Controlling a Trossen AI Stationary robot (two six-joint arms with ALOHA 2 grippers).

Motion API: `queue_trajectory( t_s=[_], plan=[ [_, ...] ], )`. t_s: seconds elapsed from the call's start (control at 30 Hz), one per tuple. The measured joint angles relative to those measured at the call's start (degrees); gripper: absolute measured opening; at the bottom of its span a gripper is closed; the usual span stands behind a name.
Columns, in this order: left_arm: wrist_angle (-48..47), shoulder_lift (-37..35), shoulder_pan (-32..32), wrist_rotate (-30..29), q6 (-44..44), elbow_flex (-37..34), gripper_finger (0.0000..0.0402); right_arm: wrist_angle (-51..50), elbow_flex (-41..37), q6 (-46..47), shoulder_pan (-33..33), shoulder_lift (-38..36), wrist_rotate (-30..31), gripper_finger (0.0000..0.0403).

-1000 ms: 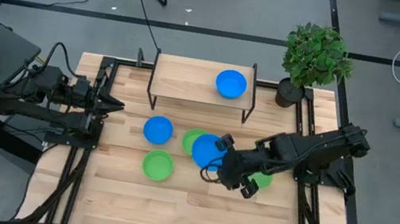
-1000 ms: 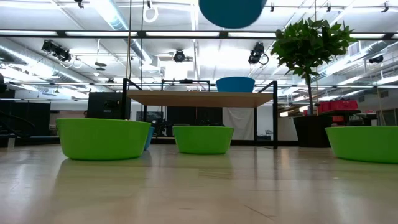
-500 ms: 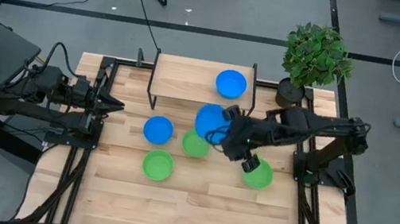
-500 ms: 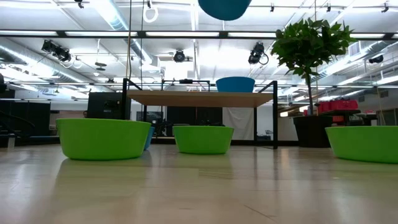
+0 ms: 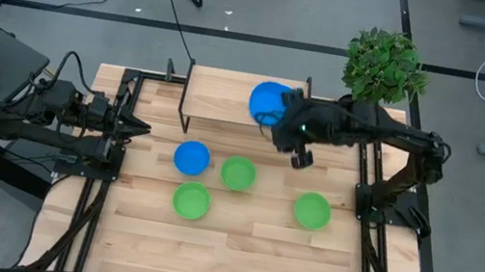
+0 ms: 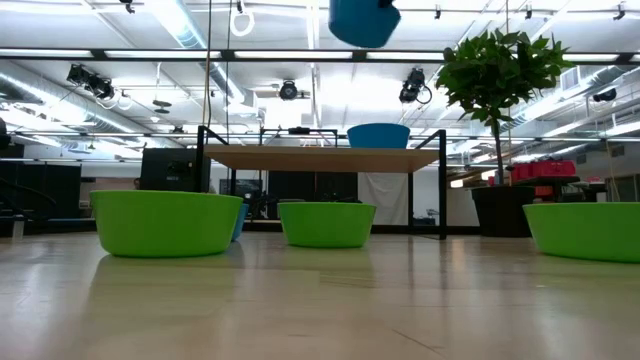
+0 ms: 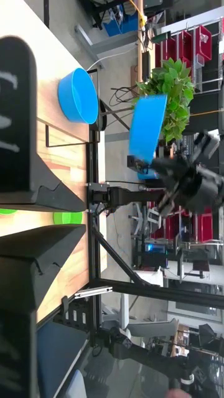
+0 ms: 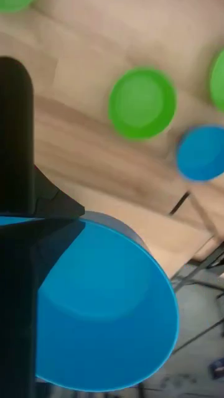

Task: Pick & Place Mini bowls
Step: Stack the bottom blue bowl on the blue bowl on the shelf

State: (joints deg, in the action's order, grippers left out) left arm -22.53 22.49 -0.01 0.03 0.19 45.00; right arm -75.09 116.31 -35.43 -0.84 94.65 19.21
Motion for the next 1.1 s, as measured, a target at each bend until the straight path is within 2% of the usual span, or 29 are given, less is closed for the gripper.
queue_trajectory(
  t_s=[0.3, 0.47, 0.6, 0.8, 1.1],
  plan=[
    [0.0, 0.0, 0.0, 0.0, 0.0, 0.0, 0.0048, 0.5, 0.0, 0.2, -10.3, 0.0, -0.4, 0.0],
    [0.0, 0.0, 0.0, 0.0, 0.0, 0.0, 0.0048, 0.5, 0.0, 0.5, -14.4, 0.3, -3.7, 0.0],
    [0.0, 0.0, 0.0, 0.0, 0.0, 0.0, 0.0048, 0.5, 0.0, 0.5, -16.5, 0.3, -3.9, 0.0],
    [0.0, 0.0, 0.0, 0.0, 0.0, 0.0, 0.0048, 0.5, 0.0, -0.3, -19.4, 0.7, -8.6, 0.0],
    [0.0, 0.0, 0.0, 0.0, 0.0, 0.0, 0.0048, 0.4, -0.2, -2.8, -19.4, 4.5, -8.7, 0.0]
  ],
)
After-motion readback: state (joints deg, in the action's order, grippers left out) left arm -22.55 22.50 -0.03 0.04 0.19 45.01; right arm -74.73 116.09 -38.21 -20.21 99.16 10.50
